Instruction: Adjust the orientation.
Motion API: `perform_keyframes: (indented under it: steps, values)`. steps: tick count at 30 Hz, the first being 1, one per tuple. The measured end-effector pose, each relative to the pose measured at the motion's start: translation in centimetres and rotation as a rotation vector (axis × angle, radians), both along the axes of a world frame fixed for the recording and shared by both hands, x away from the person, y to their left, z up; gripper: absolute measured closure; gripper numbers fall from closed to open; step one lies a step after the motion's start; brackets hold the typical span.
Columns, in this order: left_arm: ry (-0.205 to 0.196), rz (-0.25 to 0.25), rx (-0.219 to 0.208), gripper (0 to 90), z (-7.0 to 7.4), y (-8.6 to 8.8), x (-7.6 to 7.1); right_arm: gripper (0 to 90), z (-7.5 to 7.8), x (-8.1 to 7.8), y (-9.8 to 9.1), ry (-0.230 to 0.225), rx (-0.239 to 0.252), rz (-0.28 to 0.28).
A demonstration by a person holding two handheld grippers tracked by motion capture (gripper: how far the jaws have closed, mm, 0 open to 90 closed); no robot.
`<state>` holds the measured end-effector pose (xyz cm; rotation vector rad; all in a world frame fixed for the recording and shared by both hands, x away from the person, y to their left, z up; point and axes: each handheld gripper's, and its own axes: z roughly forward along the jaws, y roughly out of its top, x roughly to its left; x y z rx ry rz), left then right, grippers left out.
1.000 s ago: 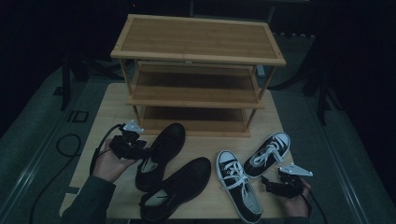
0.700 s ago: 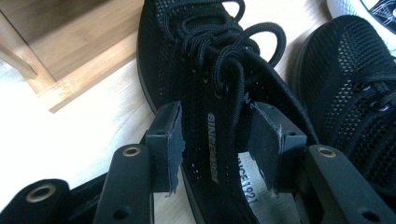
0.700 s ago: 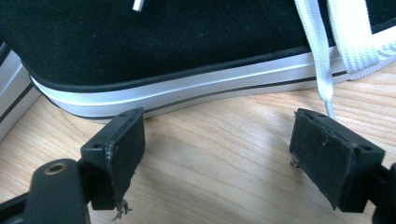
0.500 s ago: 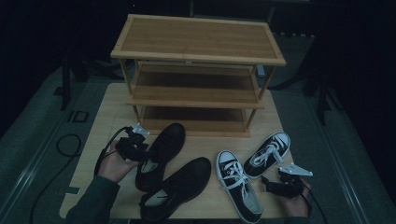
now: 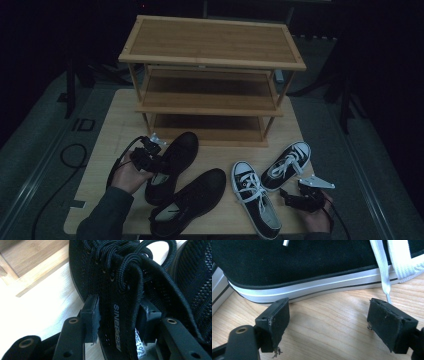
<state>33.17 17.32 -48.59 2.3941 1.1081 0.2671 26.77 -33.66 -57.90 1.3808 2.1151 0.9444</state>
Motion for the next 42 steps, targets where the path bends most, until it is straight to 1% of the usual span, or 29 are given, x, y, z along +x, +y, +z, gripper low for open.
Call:
perform_keyframes:
  steps: [6,7,15,17,22,25,30,32,38,39,40,41,42]
  values:
    - [0.007,0.011,0.011,60.3,-0.3,-0.2,0.4,17.9,0.0,0.0,0.0,0.0,0.0,0.0]
    - [0.004,0.015,0.02,61.4,-0.3,-0.3,0.4,17.8,0.0,0.0,0.0,0.0,0.0,0.0]
    - [-0.003,0.029,0.042,69.8,-0.4,-0.4,0.5,17.8,0.0,0.0,0.0,0.0,0.0,0.0]
    - [-0.002,0.03,0.046,71.2,-0.3,-0.4,0.6,17.8,0.0,0.0,0.0,0.0,0.0,0.0]
    - [-0.01,0.025,0.056,78.8,-0.1,-0.4,0.4,17.8,0.0,0.0,0.0,0.0,0.0,0.0]
    - [-0.007,0.022,0.056,79.6,0.0,-0.3,0.5,17.8,0.0,0.0,0.0,0.0,0.0,0.0]
    - [0.005,0.021,0.041,79.5,0.1,0.2,0.6,17.8,0.0,0.0,0.0,0.0,0.0,0.0]
    - [0.006,0.018,0.047,79.5,0.1,0.3,0.6,17.8,0.0,0.0,0.0,0.0,0.0,0.0]
    - [0.015,0.012,0.048,79.0,0.3,1.8,0.8,17.8,0.0,0.0,0.0,0.0,0.0,0.0]
    - [0.021,0.015,0.042,78.9,0.4,2.4,0.8,17.8,0.0,0.0,0.0,0.0,0.0,0.0]
    - [0.021,0.015,0.042,78.7,0.4,2.4,0.8,17.8,0.0,0.0,0.0,0.0,0.0,0.0]
    - [0.022,0.022,0.034,77.4,0.5,3.0,0.8,17.8,0.0,0.0,0.0,0.0,0.0,0.0]
    - [0.022,0.022,0.034,76.6,0.5,3.0,0.8,17.8,0.0,0.0,0.0,0.0,0.0,0.0]
